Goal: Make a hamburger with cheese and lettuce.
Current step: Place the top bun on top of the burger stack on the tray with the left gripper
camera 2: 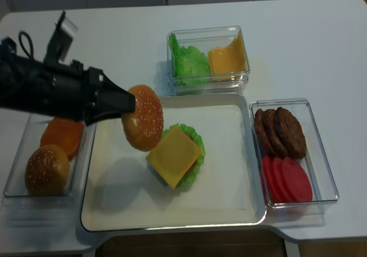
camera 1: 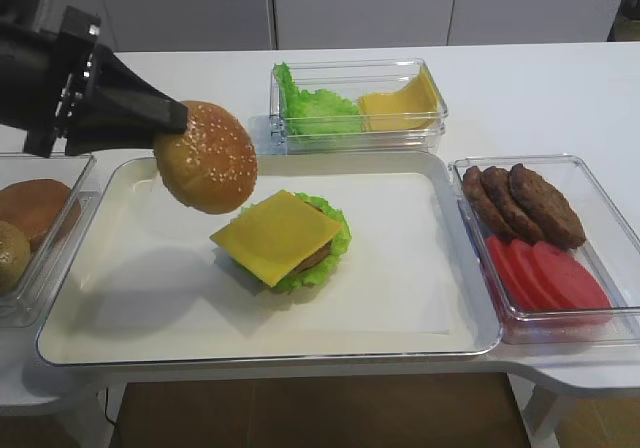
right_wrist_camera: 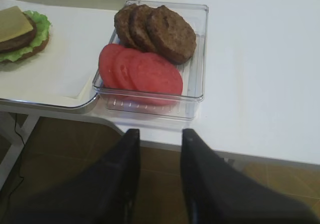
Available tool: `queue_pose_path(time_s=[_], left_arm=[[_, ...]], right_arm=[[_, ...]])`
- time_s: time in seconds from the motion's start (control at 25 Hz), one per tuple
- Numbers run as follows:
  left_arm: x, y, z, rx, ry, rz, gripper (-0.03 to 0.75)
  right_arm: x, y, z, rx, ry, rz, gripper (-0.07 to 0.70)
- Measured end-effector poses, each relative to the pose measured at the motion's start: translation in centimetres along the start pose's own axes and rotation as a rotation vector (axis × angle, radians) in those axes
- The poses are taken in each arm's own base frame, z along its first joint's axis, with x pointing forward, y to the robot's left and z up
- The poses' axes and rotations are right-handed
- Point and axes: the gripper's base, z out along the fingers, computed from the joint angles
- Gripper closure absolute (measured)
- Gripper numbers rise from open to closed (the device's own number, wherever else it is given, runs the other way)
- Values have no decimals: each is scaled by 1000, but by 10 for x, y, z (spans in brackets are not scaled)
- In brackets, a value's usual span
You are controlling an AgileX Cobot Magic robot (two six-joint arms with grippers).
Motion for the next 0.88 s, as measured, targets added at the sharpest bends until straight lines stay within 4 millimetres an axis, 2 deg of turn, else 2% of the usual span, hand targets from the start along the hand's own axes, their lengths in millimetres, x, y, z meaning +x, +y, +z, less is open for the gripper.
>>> queue_pose_path(time_s=[0.28,0.52,0.72,0.88], left_arm=[[9,2,12,149,-87,-62,536],[11,-4,20,163,-83,-54,537],[16,-9,36,180,-32,-51,537],[14,-4,47,184,-32,-89,537]], right_arm=[[0,0,0,0,0,0,416],[0,0,0,0,0,2,416],[0,0,0,0,0,2,416],[0,0,0,0,0,2,416]])
